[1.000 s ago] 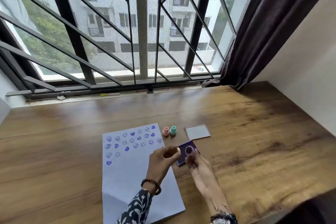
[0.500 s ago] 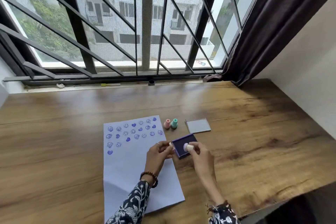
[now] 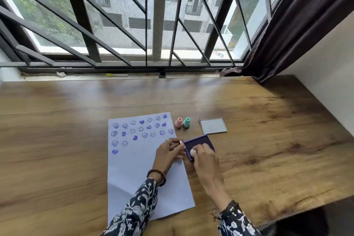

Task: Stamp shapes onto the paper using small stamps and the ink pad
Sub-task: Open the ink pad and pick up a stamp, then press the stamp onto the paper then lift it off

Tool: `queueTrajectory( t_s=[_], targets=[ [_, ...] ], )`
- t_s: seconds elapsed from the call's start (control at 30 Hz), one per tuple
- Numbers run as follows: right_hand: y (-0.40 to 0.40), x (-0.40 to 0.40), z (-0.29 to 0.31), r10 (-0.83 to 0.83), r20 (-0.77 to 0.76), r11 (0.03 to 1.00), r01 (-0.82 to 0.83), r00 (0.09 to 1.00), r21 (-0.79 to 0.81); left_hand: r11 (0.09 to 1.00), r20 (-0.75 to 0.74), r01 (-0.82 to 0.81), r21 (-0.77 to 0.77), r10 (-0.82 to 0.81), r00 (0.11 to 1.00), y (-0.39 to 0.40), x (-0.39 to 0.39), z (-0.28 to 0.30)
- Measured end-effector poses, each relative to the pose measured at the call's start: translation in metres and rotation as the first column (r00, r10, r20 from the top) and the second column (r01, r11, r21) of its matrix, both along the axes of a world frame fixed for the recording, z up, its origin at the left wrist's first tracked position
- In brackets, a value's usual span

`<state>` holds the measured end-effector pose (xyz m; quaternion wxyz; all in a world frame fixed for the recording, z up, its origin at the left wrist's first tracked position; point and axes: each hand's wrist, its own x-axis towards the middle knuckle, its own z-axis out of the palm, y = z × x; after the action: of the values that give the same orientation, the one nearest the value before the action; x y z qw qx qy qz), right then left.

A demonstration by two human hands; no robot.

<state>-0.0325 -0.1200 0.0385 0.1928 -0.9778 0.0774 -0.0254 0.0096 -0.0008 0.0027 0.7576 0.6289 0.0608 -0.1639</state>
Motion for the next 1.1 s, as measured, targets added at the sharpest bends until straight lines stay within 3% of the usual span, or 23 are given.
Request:
queueTrajectory(
  t_s=[0.27, 0.43, 0.67, 0.8, 0.87, 0.97, 1.1],
  targets=[
    [-0.007, 0.035, 0.014, 0.029, -0.210, 0.999, -0.032, 0.977, -0.011, 0.996, 0.037, -0.022, 0.084, 0.019, 0.999, -0.002, -0.001, -0.001],
    [-0.012, 0.041, 0.024, 0.035, -0.289, 0.997, -0.012, 0.957, 0.080, 0.990, 0.063, 0.013, 0.138, -0.022, 0.998, 0.008, -0.007, 0.011],
    [0.015, 0.014, 0.019, -0.146, -0.100, 0.957, 0.167, 0.984, 0.239, 0.918, 0.231, -0.214, 0.333, 0.141, 0.963, 0.086, -0.033, 0.018],
    [0.079, 0.005, 0.017, -0.190, -0.045, 0.817, 0.183, 0.981, 0.547, 0.783, 0.307, -0.324, 0.532, 0.179, 0.935, 0.131, -0.054, 0.015],
    [0.110, 0.006, 0.013, -0.161, -0.061, 0.764, 0.163, 0.985, 0.624, 0.727, 0.325, -0.336, 0.599, 0.163, 0.932, 0.144, -0.061, 0.013],
    [0.146, 0.011, 0.003, -0.132, -0.020, 0.792, 0.118, 0.991, 0.599, 0.690, 0.327, -0.313, 0.653, 0.116, 0.938, 0.157, -0.065, 0.012],
    [0.170, 0.018, -0.007, -0.115, 0.062, 0.859, 0.068, 0.991, 0.507, 0.724, 0.308, -0.270, 0.635, 0.083, 0.948, 0.168, -0.065, 0.011]
  ],
)
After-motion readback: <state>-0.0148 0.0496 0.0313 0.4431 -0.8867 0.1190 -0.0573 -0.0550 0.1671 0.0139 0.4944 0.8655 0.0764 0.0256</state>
